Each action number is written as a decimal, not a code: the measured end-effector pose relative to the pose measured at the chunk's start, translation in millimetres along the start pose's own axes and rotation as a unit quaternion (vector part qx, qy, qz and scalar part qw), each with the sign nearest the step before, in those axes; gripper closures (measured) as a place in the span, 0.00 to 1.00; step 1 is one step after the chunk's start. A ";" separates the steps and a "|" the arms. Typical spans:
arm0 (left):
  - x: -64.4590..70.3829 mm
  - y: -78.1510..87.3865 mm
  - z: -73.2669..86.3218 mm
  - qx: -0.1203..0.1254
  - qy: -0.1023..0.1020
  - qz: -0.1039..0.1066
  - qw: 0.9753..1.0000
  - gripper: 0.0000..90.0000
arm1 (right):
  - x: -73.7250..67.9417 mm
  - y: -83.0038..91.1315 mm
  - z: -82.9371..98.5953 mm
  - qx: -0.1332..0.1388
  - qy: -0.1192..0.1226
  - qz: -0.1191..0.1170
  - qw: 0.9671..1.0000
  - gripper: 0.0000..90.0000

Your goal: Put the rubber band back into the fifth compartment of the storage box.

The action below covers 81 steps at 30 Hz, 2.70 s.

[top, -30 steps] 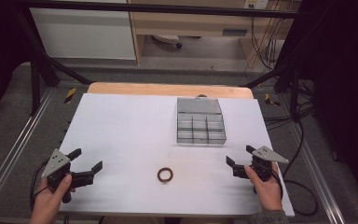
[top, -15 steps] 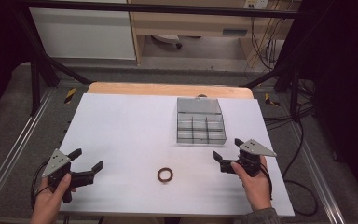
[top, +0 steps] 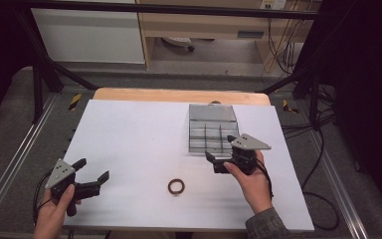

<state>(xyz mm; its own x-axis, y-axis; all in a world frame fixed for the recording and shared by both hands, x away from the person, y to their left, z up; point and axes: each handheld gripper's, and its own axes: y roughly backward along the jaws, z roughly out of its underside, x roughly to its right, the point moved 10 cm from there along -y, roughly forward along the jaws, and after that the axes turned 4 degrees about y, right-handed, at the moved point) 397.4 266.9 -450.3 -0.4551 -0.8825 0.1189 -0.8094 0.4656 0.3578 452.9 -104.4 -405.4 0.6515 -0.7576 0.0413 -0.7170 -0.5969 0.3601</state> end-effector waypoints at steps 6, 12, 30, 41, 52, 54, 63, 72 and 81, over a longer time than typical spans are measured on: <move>-1.4 -1.4 -2.0 0.003 0.002 -0.002 1.000 0.05 | -15.7 -13.8 2.4 -0.020 0.004 -0.013 1.000 0.03; -0.9 -1.3 -1.4 0.002 0.001 0.000 1.000 0.05 | -33.0 -21.3 5.9 -0.029 0.008 -0.026 0.999 0.03; 2.7 -3.1 -0.3 -0.002 -0.001 0.006 1.000 0.05 | -82.1 -49.1 28.6 -0.079 0.026 -0.067 0.994 0.05; 3.3 -4.4 2.0 -0.009 -0.002 0.009 1.000 0.05 | -109.8 -59.1 51.4 -0.135 0.033 -0.112 0.984 0.07; 4.8 -4.4 2.4 -0.009 -0.001 0.013 1.000 0.05 | -121.3 -62.7 73.3 -0.164 0.026 -0.130 0.977 0.06; 5.6 -4.3 2.3 -0.010 -0.003 0.014 1.000 0.05 | -122.2 -63.0 76.2 -0.169 0.027 -0.132 0.976 0.05; 6.9 -4.6 3.2 -0.013 -0.008 0.015 1.000 0.05 | -126.1 -66.7 88.7 -0.192 0.033 -0.127 0.973 0.04; 7.9 -5.2 3.9 -0.015 -0.008 0.018 1.000 0.05 | -128.5 -68.0 97.9 -0.210 0.036 -0.130 0.968 0.05; 8.1 -5.3 3.9 -0.016 -0.009 0.017 1.000 0.05 | -126.3 -69.1 98.7 -0.206 0.033 -0.128 0.970 0.08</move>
<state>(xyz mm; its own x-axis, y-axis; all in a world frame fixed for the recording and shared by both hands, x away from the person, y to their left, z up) 396.5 257.6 -454.9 -0.4896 -0.8642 0.1155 -0.7810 0.4936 0.3826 395.6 6.5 -527.5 0.8193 -0.5717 -0.0433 -0.3789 -0.5966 0.7075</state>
